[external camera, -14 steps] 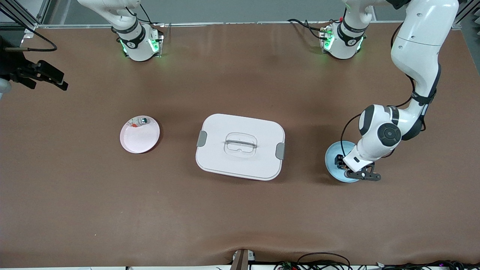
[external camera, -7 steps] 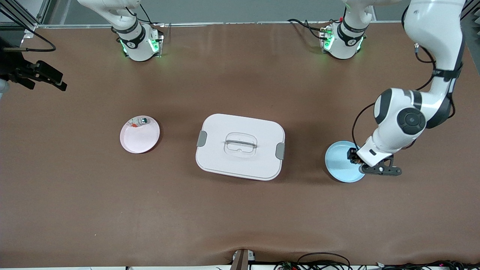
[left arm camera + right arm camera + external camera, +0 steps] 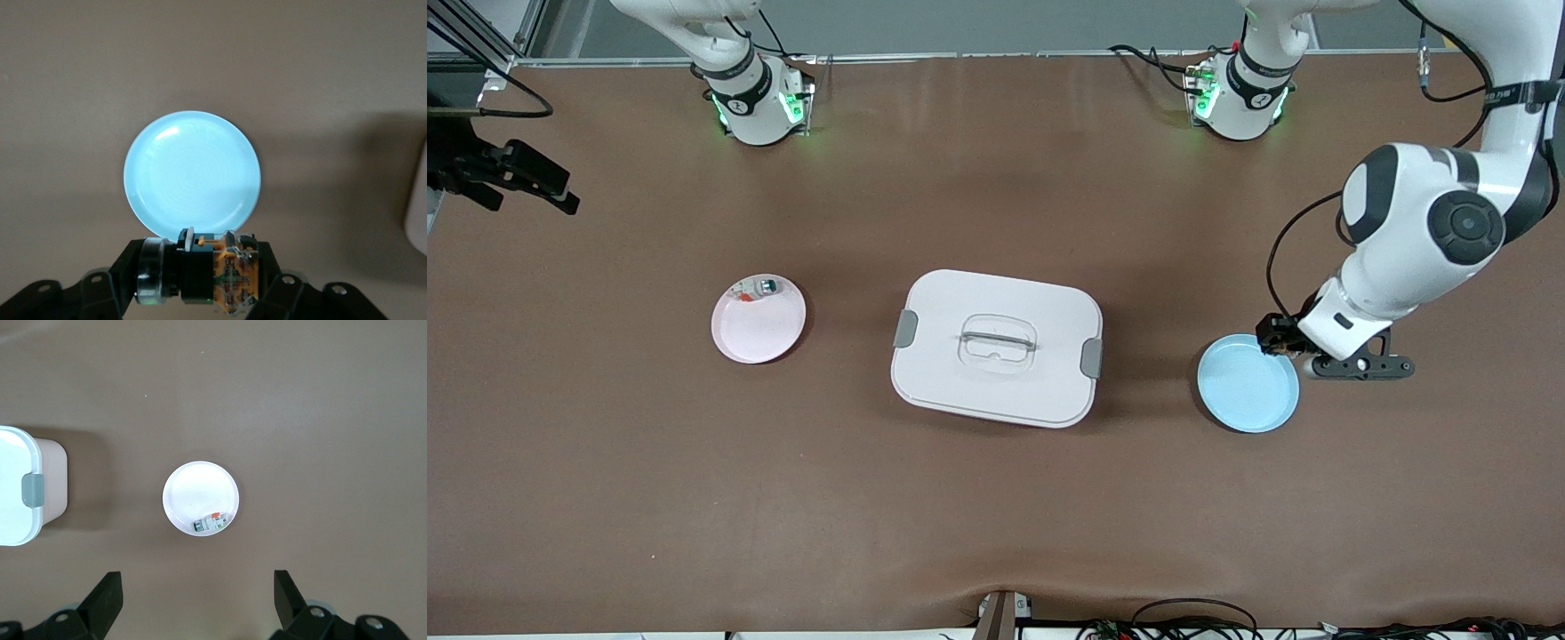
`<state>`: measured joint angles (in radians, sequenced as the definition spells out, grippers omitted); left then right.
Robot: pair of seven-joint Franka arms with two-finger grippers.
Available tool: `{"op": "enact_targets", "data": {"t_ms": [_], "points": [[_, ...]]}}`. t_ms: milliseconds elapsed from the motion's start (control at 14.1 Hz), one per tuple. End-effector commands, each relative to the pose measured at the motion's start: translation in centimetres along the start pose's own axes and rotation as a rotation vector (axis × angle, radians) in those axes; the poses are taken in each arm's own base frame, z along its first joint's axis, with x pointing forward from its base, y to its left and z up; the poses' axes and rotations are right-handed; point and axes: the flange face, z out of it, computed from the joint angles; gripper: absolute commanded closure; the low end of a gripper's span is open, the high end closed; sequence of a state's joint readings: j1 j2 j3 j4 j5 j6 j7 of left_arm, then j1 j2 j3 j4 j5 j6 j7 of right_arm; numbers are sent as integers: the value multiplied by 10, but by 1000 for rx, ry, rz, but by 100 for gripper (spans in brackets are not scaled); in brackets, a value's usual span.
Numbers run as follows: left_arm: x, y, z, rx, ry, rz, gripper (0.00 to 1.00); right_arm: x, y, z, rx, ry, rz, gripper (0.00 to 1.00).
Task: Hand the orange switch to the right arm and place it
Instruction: 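Lift the switch with the left gripper and carry it toward the box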
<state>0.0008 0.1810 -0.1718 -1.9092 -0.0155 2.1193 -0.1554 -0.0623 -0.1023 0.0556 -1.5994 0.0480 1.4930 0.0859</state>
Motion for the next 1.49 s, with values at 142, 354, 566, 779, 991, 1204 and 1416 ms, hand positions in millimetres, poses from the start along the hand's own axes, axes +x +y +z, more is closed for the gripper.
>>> {"op": "enact_targets", "data": {"t_ms": [142, 354, 566, 779, 991, 1204, 1416], "points": [[-23, 25, -56, -88, -20, -114, 100, -8, 5, -12, -14, -19, -2, 0], [-32, 71, -79, -107, -60, -246, 100, -4, 0, -6, -9, -31, -15, 0], [-42, 136, -101, -157, -65, -426, 100, 0, -5, 3, 3, -44, -6, 0], [-51, 197, -121, -263, -132, -609, 100, -4, -18, 21, 27, -87, -5, 0], [-66, 259, -125, -301, -194, -753, 100, -7, -20, 39, 178, -101, 85, 0], [-69, 301, -132, -338, -236, -935, 100, -22, -28, 62, 302, -82, 119, 0], [-80, 349, -139, -380, -276, -1052, 100, -45, -40, 94, 434, -17, 180, 0]]}}
